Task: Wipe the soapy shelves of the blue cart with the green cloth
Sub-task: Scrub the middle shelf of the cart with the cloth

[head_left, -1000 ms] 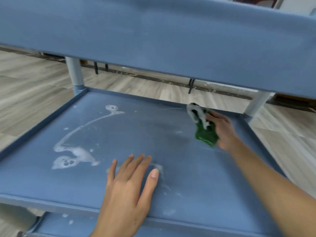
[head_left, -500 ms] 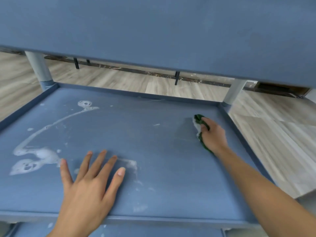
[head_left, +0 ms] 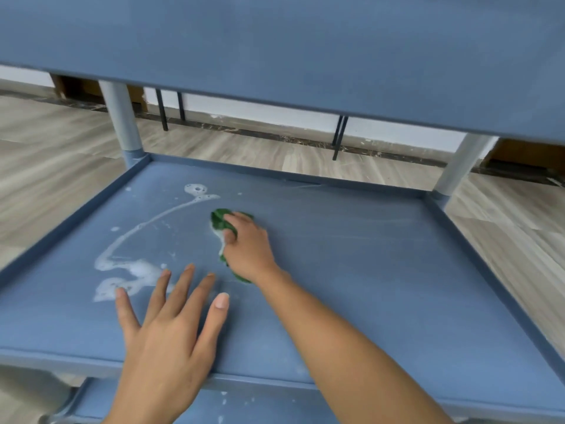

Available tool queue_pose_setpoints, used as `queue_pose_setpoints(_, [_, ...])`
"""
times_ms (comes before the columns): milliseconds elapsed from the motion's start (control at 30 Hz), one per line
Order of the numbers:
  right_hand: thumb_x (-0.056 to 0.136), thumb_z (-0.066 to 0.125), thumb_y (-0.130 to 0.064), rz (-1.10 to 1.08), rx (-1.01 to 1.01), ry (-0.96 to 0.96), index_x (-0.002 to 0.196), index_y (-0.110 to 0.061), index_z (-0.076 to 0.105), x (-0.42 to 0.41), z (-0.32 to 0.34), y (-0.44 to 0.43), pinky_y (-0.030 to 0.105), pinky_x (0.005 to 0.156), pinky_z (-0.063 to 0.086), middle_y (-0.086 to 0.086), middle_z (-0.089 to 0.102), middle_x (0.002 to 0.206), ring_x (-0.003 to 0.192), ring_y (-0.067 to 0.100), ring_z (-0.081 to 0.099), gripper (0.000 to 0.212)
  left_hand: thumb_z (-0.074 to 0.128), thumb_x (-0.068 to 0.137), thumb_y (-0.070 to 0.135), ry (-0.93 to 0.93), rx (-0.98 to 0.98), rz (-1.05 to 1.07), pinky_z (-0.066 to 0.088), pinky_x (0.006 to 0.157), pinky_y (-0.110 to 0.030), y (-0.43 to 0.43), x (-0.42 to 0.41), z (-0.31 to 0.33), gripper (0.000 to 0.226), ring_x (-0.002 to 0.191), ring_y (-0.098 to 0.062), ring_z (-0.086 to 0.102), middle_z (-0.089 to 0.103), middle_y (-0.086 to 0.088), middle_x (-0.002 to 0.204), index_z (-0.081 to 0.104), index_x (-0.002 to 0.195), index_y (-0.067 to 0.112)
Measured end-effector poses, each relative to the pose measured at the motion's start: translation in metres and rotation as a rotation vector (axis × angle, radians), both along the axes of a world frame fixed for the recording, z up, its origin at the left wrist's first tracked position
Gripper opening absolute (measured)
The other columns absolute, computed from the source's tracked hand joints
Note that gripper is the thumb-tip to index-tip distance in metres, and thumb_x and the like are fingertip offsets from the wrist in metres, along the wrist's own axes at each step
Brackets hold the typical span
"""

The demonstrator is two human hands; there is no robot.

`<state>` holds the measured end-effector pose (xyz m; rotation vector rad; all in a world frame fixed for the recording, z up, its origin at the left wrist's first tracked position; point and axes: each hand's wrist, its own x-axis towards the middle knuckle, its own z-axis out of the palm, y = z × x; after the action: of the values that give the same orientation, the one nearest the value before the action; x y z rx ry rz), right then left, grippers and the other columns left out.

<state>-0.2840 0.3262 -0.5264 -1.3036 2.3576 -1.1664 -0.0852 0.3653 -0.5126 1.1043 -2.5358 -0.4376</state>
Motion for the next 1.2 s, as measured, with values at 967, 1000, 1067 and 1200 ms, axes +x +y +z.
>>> queue_pose_setpoints(967, [0.101,0.032,-0.034,-0.292,0.545,0.383,0.104,-0.017,0.064,-0.07,0.03,0.138,0.061,0.112,0.02,0.006,0.061,0.121,0.127,0.032,0.045,0.037,0.015,0.089,0.075,0.346,0.195,-0.043,-0.005,0.125,-0.043,0.021,-0.021,0.01,0.066,0.143,0.009,0.027,0.048,0.024,0.146,0.055,0.133,0.046])
queue_pose_setpoints(1000, [0.103,0.029,-0.036,-0.266,0.538,0.35,0.125,-0.017,0.058,-0.068,0.026,0.139,0.063,0.117,0.004,0.006,0.051,0.14,0.141,0.03,0.031,0.041,0.016,0.089,0.074,0.352,0.195,-0.042,-0.004,0.125,-0.044,0.021,-0.021,0.011,0.065,0.143,0.008,0.027,0.049,0.024,0.146,0.056,0.132,0.046])
queue_pose_setpoints(1067, [0.103,0.029,-0.039,-0.152,0.544,0.225,0.154,-0.018,0.026,-0.073,0.025,0.151,0.055,0.119,-0.012,0.008,0.01,0.166,0.154,0.024,-0.004,0.056,0.016,0.089,0.074,0.358,0.199,-0.044,-0.004,0.125,-0.044,0.021,-0.021,0.012,0.066,0.142,0.008,0.027,0.049,0.024,0.145,0.056,0.133,0.045])
queue_pose_setpoints(1200, [0.103,0.041,-0.043,0.045,0.53,0.106,0.158,-0.035,0.009,-0.097,0.032,0.192,0.036,0.121,0.003,-0.002,-0.014,0.167,0.153,0.022,-0.01,0.065,0.016,0.09,0.074,0.345,0.204,-0.057,-0.005,0.126,-0.043,0.02,-0.022,0.01,0.068,0.145,0.005,0.028,0.049,0.023,0.146,0.056,0.135,0.042])
